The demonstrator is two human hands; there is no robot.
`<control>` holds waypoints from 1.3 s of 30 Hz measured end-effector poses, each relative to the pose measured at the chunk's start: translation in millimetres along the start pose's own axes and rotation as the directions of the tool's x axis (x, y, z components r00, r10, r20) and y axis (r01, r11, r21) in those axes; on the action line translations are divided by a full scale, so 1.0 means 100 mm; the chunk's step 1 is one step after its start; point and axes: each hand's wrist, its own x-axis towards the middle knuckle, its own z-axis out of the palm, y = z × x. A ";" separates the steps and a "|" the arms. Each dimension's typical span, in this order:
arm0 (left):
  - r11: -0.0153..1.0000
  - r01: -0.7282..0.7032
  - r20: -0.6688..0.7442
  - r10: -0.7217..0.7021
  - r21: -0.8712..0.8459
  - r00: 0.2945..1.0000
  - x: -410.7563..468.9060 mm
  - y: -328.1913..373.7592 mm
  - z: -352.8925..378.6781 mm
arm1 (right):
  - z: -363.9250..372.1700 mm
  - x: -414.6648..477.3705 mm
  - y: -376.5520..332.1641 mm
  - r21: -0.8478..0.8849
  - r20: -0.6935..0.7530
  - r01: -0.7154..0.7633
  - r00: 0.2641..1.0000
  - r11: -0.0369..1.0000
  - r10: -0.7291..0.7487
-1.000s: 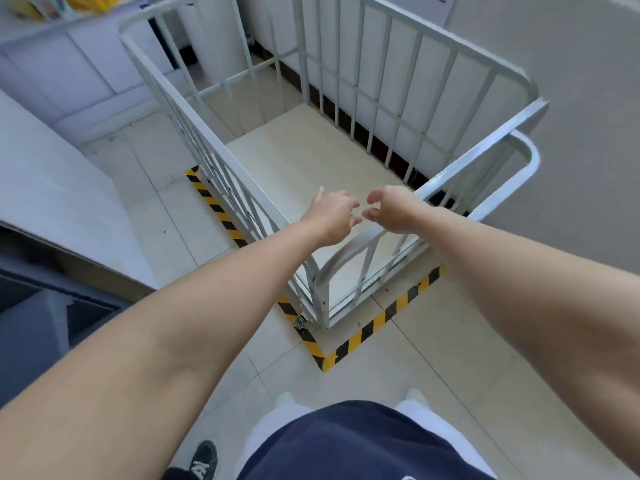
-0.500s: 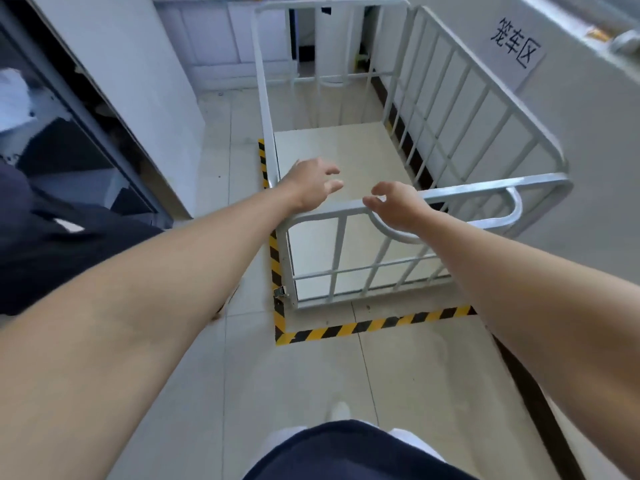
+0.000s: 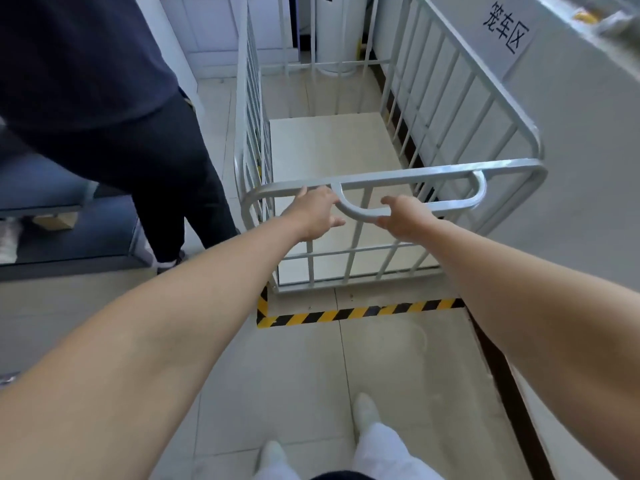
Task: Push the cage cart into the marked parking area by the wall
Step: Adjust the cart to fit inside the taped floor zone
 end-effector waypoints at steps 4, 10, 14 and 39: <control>1.000 0.012 0.026 -0.012 0.025 1.000 0.51 0.30 0.30 | 0.00 0.34 0.45 -0.090 0.069 0.049 0.997 0.995 -0.043; 0.991 0.048 0.082 -0.058 0.124 0.995 1.15 0.55 0.73 | 0.06 0.85 1.08 -0.165 0.119 0.141 0.985 0.976 -0.122; 0.988 0.137 0.102 -0.144 0.073 0.984 1.29 0.53 0.81 | 0.06 0.99 1.18 -0.178 0.131 0.178 0.979 0.968 -0.156; 0.980 0.197 0.073 -0.199 0.027 0.977 1.29 0.58 0.82 | 0.05 0.97 1.18 -0.035 0.153 0.141 0.979 0.989 -0.134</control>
